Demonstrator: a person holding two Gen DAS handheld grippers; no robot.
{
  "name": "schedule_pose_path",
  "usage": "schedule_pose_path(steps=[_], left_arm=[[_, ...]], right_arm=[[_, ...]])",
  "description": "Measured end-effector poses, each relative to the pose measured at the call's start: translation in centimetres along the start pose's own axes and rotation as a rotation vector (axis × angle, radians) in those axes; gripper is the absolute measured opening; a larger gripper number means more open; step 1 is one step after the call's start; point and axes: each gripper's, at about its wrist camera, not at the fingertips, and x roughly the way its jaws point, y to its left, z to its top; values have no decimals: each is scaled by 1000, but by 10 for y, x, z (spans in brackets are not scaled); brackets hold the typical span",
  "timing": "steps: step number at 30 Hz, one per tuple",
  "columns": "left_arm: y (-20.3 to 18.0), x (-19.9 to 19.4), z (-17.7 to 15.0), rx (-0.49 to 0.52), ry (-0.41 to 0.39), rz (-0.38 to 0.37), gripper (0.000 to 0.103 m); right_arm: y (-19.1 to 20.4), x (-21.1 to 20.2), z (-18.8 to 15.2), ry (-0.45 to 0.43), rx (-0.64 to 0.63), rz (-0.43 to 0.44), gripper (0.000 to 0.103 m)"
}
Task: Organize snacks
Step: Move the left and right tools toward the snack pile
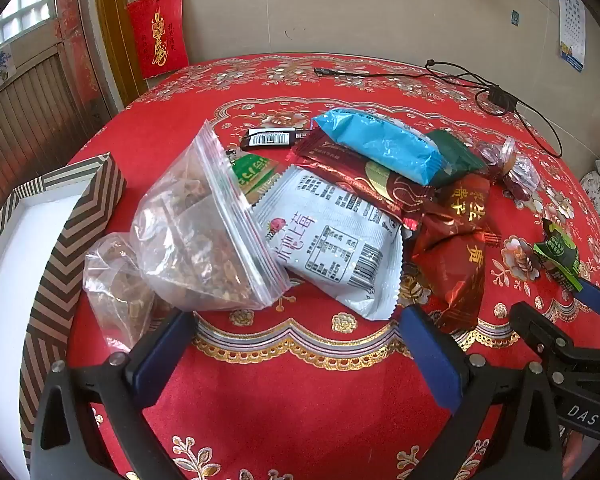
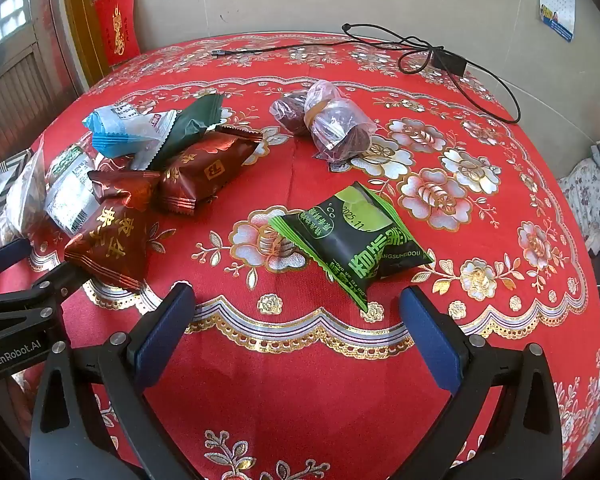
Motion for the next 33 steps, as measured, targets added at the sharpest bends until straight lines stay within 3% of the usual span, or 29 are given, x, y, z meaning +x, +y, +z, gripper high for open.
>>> schedule_pose_path(steps=[6, 10, 14, 19, 25, 33], left_arm=[[3, -3, -1, 4, 22, -14, 103], [10, -18, 1, -5, -29, -12, 103], [21, -38, 0, 4, -83, 5, 103], [33, -51, 5, -22, -111, -15, 103], [41, -57, 5, -37, -127, -16, 103], [51, -53, 4, -58, -124, -2, 103]], right_arm=[[-3, -4, -2, -2, 8, 33, 102], [-12, -17, -4, -31, 61, 116, 102], [-6, -43, -3, -82, 52, 118, 102], [-1, -72, 8, -190, 37, 186, 102], [21, -93, 10, -278, -59, 187, 102], [32, -91, 11, -273, -70, 253, 102]])
